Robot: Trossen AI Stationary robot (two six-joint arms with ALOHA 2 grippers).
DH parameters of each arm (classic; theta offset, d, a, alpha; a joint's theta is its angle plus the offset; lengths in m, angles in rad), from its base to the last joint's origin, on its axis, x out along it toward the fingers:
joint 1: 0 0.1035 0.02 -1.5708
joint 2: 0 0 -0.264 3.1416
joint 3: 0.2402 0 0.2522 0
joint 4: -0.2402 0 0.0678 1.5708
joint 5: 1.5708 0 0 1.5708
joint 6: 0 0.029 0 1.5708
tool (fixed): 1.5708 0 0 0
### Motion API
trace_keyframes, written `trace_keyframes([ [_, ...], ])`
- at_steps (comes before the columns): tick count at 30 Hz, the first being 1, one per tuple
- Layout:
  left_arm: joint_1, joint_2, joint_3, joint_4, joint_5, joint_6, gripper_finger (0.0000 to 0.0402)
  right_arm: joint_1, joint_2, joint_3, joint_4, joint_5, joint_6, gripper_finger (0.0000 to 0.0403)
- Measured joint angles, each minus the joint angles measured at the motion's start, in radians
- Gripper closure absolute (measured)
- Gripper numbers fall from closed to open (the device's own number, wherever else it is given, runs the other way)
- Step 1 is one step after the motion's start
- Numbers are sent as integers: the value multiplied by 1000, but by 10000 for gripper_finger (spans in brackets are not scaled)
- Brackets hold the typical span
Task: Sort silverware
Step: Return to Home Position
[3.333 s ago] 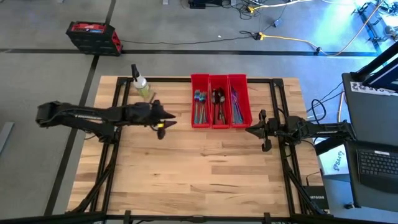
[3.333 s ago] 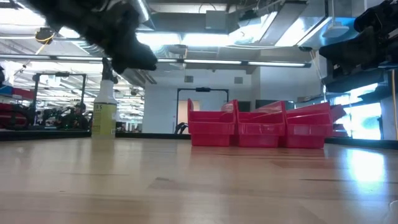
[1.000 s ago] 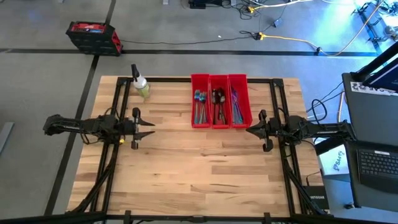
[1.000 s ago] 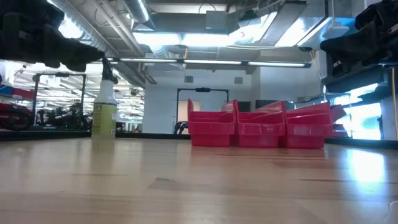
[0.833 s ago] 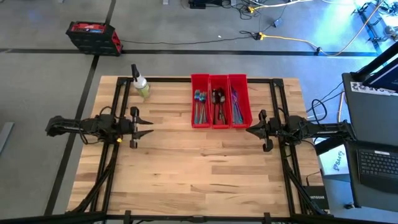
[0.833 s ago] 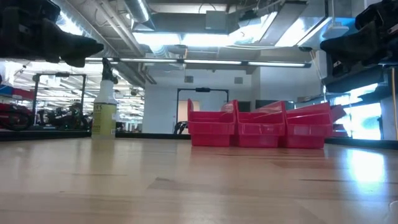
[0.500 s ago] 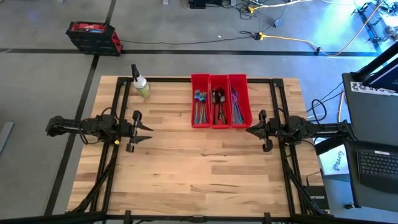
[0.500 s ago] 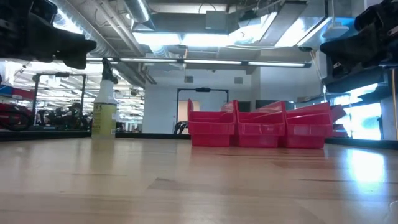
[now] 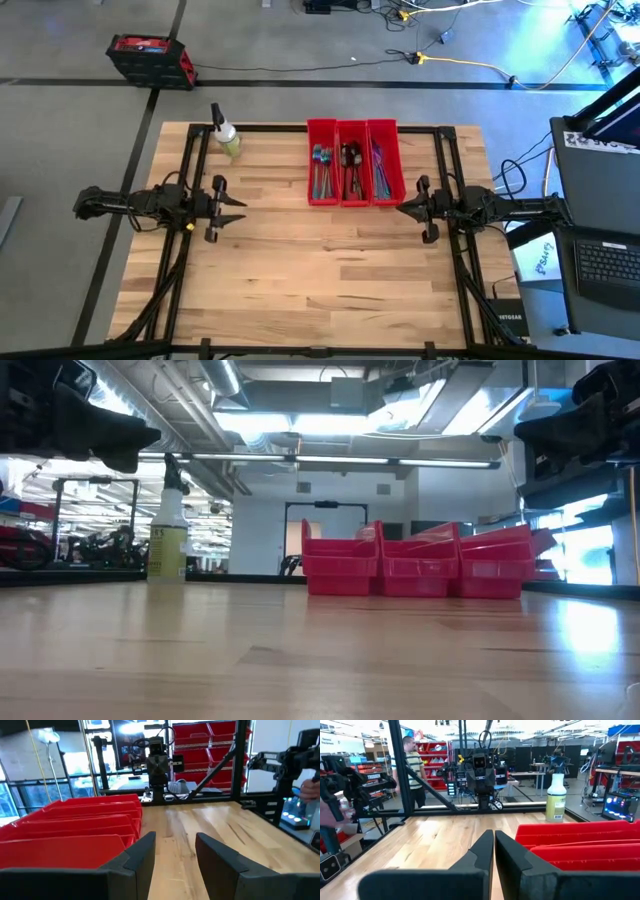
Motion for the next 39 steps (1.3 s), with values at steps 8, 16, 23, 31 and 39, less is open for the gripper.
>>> trace_keyframes([
  [8, 0, 0, 0, 0, -1, -80, 274, 0, 0, 0, -24, 17, 70, 402],
  [16, 0, 0, 0, 0, -1, -79, 274, 0, 0, 0, -54, 17, 70, 402],
  [23, 0, 0, 0, -1, -1, -79, 274, 0, 0, 0, -55, 16, 71, 402],
  [31, 0, 0, 0, -1, -2, -79, 274, 0, 0, 0, -55, 16, 71, 402],
  [39, 0, 0, 0, -1, -2, -79, 274, 0, 0, 0, -55, 16, 71, 402],
])
